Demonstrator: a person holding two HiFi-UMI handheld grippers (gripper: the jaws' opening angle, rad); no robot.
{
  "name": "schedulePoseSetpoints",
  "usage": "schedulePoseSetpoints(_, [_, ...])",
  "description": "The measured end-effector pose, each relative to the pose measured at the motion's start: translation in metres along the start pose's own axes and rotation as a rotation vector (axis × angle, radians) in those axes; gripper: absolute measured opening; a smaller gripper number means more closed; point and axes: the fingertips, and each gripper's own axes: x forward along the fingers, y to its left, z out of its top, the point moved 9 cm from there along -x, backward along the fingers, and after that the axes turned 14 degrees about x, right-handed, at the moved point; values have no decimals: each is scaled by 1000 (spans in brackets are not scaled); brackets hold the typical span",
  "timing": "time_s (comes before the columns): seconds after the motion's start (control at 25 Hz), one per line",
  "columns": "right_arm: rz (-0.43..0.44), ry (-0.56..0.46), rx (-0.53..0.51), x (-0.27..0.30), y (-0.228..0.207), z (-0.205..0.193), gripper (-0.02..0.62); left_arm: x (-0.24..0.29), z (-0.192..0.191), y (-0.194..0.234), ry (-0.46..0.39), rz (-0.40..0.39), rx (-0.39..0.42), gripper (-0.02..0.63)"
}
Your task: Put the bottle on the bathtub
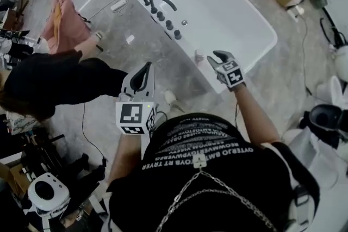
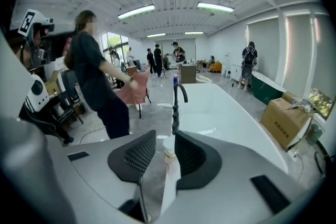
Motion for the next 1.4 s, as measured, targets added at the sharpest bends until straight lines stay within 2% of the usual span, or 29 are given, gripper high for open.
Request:
schedulePoseSetpoints(0.08, [-4,-93,-14,-22,9,7,53,-3,2,-6,-12,7,1,6])
schedulePoseSetpoints(0.16, [7,-173,-17,-43,20,15,14,-8,4,-9,-20,13,2,6])
schedulePoseSetpoints(0.36, [70,-296,-63,-96,49,40,3,-22,5,-17,-31,30,0,6])
schedulePoseSetpoints(0.6, [206,-428,-88,-156,75,62,2,-40,5,-40,-12,37,4,6])
schedulePoseSetpoints(0.76, [284,-440,-114,-177,94,61,2,-52,0,-54,24,31,0,6])
schedulePoseSetpoints(0.92, [315,-434,-73,-191,100,46,2,-61,2,-65,42,7,11,6])
schedulePoseSetpoints(1.2, [276,-416,-31,-194,112,43,2,-45,23,-55,-14,-66,57,6])
schedulePoseSetpoints(1.4, [233,-460,-19,-187,112,60,2,-47,31,-33,-61,-65,52,6])
